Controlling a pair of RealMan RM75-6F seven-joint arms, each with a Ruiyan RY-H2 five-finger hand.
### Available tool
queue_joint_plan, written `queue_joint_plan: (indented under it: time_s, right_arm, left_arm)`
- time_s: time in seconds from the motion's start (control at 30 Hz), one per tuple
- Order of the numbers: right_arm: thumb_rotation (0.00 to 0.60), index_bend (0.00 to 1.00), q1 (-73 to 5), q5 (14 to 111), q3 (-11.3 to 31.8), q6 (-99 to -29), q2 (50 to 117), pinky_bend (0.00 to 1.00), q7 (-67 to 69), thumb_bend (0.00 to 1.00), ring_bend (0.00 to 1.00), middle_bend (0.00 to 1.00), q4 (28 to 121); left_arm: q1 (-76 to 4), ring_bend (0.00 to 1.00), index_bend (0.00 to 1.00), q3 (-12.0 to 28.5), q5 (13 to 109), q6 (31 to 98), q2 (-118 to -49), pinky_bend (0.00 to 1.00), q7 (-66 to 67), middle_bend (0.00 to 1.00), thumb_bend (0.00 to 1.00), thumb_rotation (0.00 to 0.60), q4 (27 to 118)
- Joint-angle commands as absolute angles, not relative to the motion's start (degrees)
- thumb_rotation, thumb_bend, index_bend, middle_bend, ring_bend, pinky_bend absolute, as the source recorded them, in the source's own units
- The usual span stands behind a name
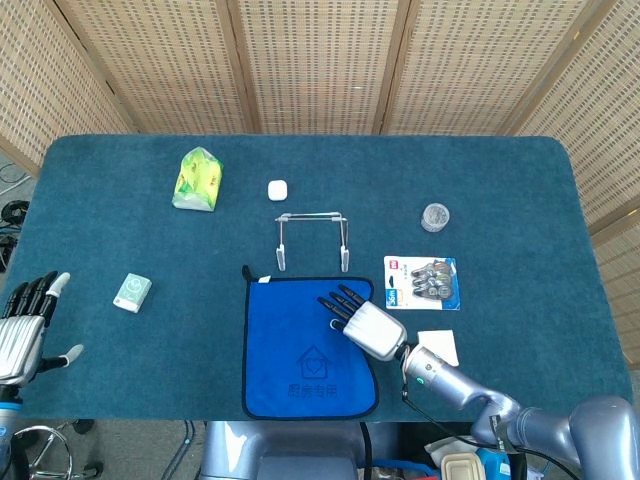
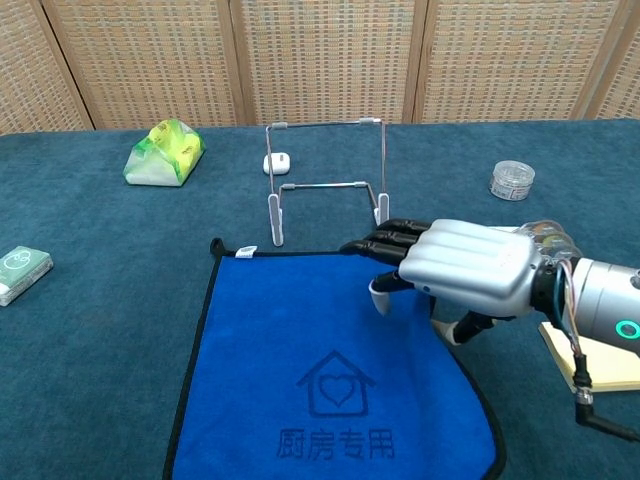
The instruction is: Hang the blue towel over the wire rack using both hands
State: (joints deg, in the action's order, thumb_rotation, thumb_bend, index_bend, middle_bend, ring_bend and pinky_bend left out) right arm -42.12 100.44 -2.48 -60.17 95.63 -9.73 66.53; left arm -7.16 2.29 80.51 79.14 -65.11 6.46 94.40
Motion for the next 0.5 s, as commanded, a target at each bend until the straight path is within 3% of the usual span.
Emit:
queue_joint_plan:
  time_s: [0.03,0.23,0.5]
  right_arm:
    - [0.600,0.49,-42.0,100.6,-2.5,-61.0,95.8,0.00,-8.8,0.48,0.00,0.00,65.8]
    - [0.600,0.58,-42.0,100.6,-2.6,-61.8,95.8,0.00,-7.5,0.51,0.00,0.00,65.3]
    - [0.600,0.60,-42.1,100.6,-2.7,-62.3,95.4,0.00,-7.0,0.52,0.00,0.00,65.7]
  left_arm:
    - [-7.7,0.00,0.00,2.3,81.0,78.6,-65.3,0.00,6.7,0.00,0.19,0.600,94.5]
    - [-9.2,0.00,0.00,2.3,83.0,77.7,-65.8,0.00,6.9,0.00,0.20,0.600,94.4]
    - [-13.3,0.00,0.00,1.8,90.3,76.0,-67.6,0.00,7.3,0.00,0.23,0.600,90.7]
